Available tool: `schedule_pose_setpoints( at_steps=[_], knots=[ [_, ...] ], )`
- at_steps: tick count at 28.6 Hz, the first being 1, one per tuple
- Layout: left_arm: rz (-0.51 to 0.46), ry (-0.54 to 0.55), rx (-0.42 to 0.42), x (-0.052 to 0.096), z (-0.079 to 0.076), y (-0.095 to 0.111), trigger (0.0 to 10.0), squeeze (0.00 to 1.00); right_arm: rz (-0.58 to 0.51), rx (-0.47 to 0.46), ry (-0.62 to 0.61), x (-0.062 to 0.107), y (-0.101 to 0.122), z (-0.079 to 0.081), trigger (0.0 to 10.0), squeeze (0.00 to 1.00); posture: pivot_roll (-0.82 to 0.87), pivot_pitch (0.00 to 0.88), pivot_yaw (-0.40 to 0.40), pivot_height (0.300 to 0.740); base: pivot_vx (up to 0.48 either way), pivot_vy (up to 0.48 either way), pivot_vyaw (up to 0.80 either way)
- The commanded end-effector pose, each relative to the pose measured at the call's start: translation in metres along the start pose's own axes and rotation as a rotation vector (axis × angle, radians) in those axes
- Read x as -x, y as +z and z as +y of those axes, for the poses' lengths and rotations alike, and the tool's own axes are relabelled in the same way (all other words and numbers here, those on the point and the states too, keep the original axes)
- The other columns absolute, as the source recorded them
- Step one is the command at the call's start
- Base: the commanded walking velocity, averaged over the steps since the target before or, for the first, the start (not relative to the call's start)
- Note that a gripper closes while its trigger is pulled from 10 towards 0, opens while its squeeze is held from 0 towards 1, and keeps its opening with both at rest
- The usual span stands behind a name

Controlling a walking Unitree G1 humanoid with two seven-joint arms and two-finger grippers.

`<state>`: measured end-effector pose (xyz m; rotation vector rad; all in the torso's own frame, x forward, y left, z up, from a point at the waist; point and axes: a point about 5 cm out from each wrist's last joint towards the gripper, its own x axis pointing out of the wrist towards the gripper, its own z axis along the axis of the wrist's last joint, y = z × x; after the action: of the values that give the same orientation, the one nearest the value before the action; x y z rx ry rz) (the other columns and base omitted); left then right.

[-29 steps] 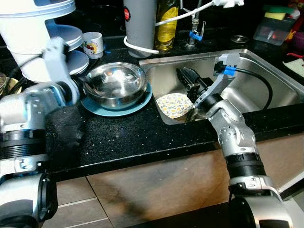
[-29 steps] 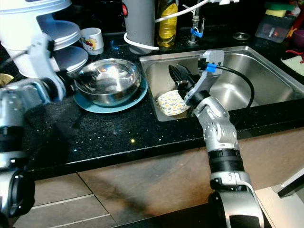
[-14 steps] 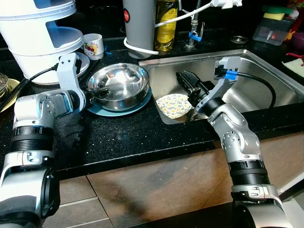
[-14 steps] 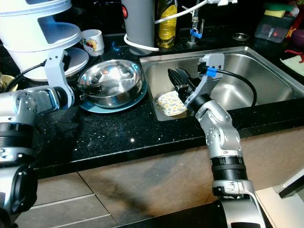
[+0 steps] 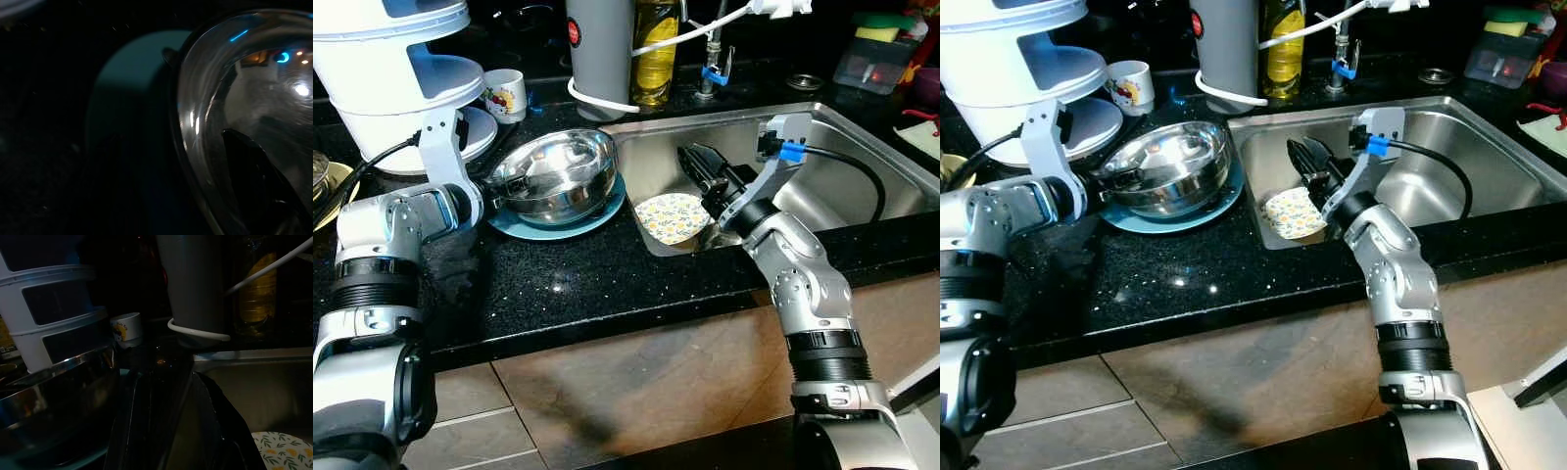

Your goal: Kitchen organization

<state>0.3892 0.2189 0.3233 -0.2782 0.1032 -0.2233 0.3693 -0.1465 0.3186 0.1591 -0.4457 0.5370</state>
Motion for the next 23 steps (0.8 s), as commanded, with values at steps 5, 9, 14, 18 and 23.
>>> schedule_pose_setpoints(
  at_steps=[5, 9, 14, 18, 23],
  knots=[
    [-0.213, 0.017, -0.018, 0.010, 0.004, 0.035, 0.0, 0.00, -0.021, -0.003, 0.002, 0.000, 0.006, 0.001, 10.0, 0.00, 0.01, 0.165, 0.026, 0.740, 0.000, 0.000, 0.00],
    [-0.409, -0.084, -0.054, 0.019, -0.012, 0.056, 0.0, 0.00, -0.053, -0.004, -0.021, 0.000, 0.012, -0.002, 10.0, 0.00, 0.01, 0.166, 0.027, 0.740, 0.000, 0.000, 0.00],
    [-0.466, -0.136, -0.150, 0.021, -0.027, 0.052, 0.0, 0.00, -0.088, -0.023, -0.034, -0.002, 0.018, -0.001, 10.0, 0.00, 0.01, 0.168, 0.028, 0.740, 0.000, 0.000, 0.00],
    [-0.500, -0.146, -0.231, 0.022, -0.035, 0.048, 0.0, 0.00, -0.116, -0.049, -0.043, -0.004, 0.024, 0.000, 10.0, 0.00, 0.01, 0.170, 0.028, 0.740, 0.000, 0.000, 0.00],
    [-0.516, -0.098, -0.425, 0.018, -0.042, 0.035, 0.0, 0.00, -0.192, -0.192, -0.052, -0.010, 0.042, 0.004, 10.0, 1.00, 0.01, 0.172, 0.030, 0.740, 0.000, 0.000, 0.00]
  ],
)
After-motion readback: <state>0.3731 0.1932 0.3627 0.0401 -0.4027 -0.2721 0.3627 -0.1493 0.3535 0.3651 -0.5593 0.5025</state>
